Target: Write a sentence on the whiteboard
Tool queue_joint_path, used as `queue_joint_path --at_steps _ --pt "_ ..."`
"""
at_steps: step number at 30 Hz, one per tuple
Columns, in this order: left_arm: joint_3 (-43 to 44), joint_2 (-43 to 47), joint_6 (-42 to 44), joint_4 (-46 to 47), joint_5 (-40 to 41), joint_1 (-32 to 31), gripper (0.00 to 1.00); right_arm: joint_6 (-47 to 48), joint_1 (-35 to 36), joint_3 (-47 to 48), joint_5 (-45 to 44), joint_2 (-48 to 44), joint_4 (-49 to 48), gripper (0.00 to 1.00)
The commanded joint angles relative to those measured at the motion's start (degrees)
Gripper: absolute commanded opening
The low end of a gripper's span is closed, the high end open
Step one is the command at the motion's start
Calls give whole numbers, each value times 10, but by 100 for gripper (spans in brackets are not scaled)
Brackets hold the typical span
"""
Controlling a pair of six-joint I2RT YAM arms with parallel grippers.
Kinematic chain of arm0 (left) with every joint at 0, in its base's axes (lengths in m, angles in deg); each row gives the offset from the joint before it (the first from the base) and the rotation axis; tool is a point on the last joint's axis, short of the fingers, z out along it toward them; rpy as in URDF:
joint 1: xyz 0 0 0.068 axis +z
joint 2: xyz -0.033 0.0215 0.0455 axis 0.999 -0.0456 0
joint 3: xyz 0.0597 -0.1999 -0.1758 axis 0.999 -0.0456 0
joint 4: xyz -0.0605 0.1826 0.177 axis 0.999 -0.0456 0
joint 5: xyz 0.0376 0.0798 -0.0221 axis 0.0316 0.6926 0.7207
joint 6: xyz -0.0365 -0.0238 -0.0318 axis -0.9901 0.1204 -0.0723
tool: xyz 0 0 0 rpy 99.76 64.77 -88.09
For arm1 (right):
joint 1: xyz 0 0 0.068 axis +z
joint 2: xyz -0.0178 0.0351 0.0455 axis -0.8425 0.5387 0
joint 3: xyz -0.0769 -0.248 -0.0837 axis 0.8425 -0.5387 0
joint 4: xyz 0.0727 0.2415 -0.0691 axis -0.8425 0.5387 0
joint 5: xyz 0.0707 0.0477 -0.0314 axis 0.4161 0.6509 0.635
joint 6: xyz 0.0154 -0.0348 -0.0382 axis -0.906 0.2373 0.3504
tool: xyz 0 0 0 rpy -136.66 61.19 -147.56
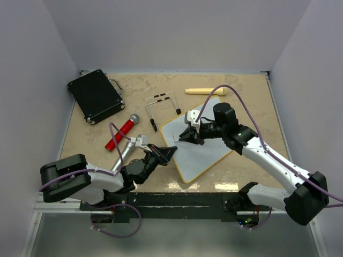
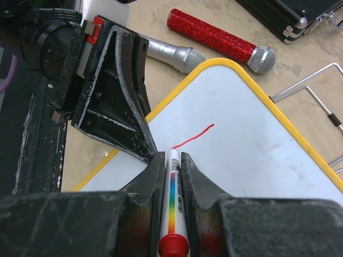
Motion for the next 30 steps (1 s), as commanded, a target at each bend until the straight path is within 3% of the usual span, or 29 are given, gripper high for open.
queue_joint_path --at_steps 1,18,30 --pt "11 2 31 58 -13 -4 0 2 -2 32 -5 1 6 0" --pt "8 4 31 59 -13 -3 0 -19 -1 49 -19 29 -27 0" --pt "8 -1 31 63 -15 -3 0 -48 -9 49 -110 27 -54 0"
